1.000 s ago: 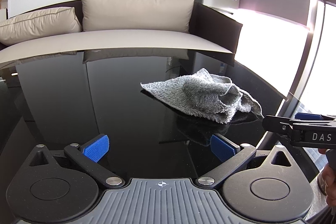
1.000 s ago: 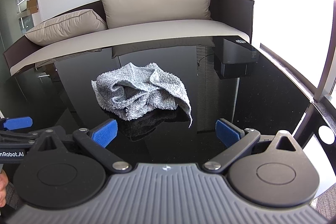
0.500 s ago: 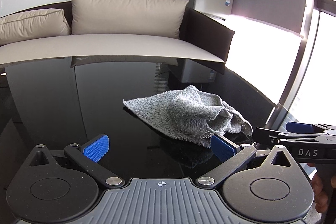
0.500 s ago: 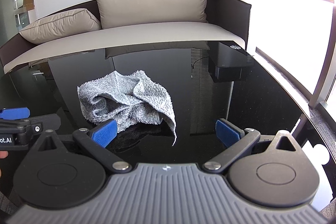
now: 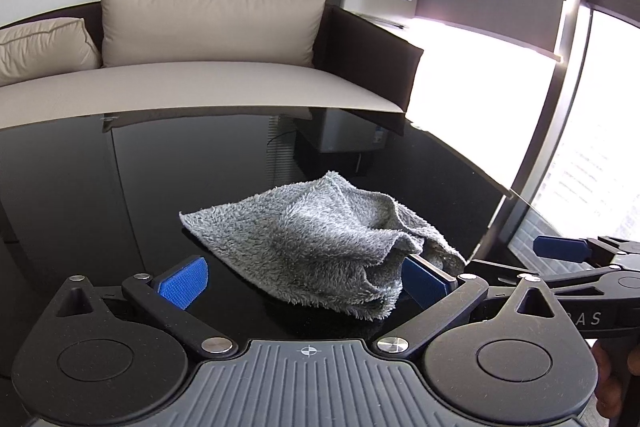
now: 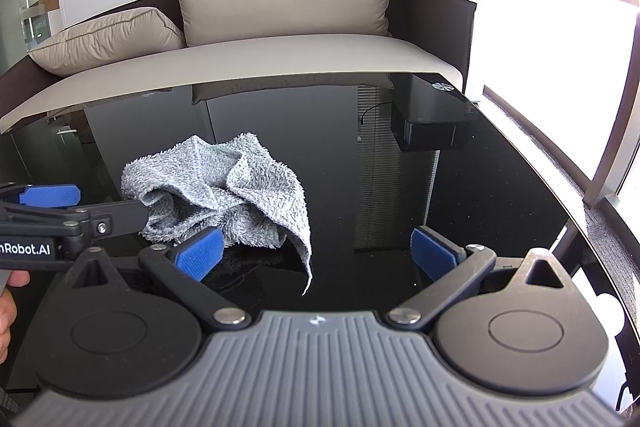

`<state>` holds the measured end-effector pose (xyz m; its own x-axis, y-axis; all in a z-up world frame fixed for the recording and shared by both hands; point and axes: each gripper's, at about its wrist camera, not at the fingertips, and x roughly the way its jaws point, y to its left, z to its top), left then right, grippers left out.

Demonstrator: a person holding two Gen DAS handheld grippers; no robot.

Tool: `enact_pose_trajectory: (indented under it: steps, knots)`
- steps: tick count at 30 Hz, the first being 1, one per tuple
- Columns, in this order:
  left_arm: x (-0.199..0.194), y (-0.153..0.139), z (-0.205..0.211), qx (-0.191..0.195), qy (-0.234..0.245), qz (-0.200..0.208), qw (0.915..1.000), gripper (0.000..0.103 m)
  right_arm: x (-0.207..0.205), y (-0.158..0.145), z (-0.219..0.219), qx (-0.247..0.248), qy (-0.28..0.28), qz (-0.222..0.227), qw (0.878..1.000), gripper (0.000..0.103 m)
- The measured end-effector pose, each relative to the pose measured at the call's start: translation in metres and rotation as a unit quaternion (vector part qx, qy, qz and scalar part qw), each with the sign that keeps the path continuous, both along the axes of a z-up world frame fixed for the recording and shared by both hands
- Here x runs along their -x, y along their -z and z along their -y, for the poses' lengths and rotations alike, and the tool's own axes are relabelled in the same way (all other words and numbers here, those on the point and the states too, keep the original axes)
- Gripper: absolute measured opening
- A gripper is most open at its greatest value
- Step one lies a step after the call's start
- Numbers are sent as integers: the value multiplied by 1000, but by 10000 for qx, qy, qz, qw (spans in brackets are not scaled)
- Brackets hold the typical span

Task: Fold towel
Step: 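Move both grippers toward the grey towel, bringing them together at one edge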

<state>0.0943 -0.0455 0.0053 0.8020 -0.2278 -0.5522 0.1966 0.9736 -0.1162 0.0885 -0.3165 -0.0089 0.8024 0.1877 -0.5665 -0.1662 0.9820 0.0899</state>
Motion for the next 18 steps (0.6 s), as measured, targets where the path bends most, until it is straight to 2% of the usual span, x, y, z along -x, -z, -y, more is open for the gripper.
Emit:
enact_pose_trajectory:
  steps: [13, 16, 18]
  knots:
    - [-15, 0, -2, 39, 21, 30, 10000, 100, -20, 4, 17, -60, 8, -140, 9999, 102]
    - [-16, -1, 0, -41, 78, 50, 9999, 94, -21, 9, 10, -53, -37, -220, 9997, 102]
    - [-18, 0, 2, -145, 98, 43, 9998, 85, -23, 10, 10, -17, -66, -234, 9997, 102]
